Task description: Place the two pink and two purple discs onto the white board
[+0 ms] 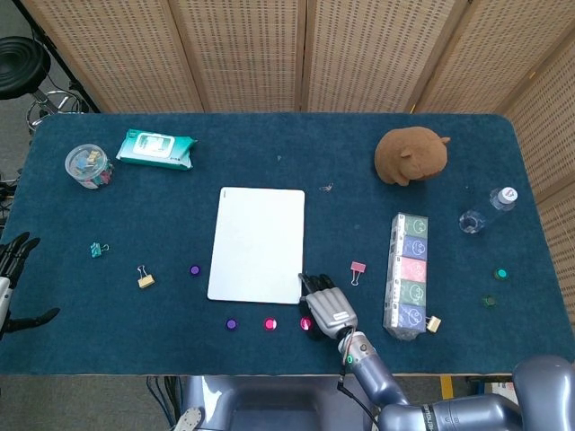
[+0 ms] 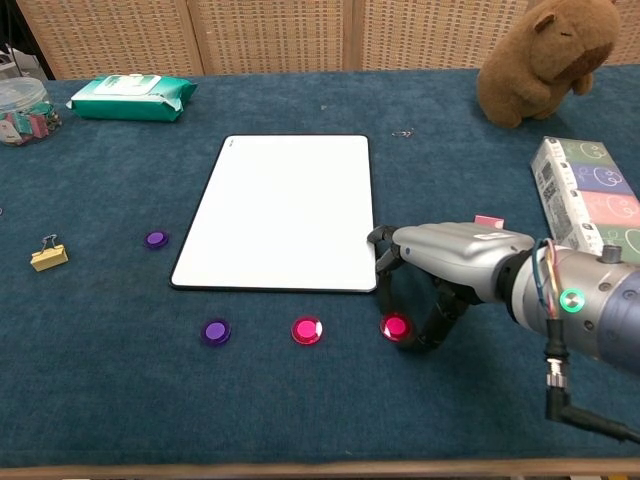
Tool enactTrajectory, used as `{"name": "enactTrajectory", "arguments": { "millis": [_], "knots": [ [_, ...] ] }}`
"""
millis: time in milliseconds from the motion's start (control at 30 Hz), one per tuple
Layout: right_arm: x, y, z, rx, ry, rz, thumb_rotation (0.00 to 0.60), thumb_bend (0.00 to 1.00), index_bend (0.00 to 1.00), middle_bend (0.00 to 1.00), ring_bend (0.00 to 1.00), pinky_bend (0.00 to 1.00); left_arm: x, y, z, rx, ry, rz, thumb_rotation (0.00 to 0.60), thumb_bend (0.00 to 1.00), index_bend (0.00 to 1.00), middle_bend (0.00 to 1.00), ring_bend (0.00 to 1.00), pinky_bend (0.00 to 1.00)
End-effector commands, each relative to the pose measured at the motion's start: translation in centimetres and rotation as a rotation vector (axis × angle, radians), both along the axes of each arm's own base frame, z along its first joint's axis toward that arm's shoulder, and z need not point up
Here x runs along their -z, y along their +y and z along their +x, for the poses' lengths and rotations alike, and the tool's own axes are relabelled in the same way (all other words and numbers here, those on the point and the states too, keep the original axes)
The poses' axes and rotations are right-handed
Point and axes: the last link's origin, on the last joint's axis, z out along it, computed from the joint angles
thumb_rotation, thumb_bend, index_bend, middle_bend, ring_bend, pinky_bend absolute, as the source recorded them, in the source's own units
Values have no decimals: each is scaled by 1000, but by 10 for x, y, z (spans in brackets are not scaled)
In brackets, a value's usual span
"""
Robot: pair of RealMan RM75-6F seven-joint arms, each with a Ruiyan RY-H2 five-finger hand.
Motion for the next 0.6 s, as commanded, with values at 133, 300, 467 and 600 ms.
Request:
{"name": "enactTrajectory", "arguments": {
  "millis": [133,300,467,600],
  "knots": [
    [-2,0,-1,3,-2,-4,600,391,575,0,0,0,0,0,0,-1,0,0,600,0,0,0,0,0],
    [-8,-2,7,-9,-36,-21,600,422,597,0,0,0,0,0,0,0,-1,1,600,0,0,0,0,0],
    [-14,-16,21,-7,-69,-53,600,426,602,0,0,0,0,0,0,-2,-2,-1,600,0,0,0,0,0],
    [-14,-28,32,-3,-75,-67,600,436,602,0,0,0,0,0,-1,-4,-3,-4,600,0,0,0,0,0]
  ]
}}
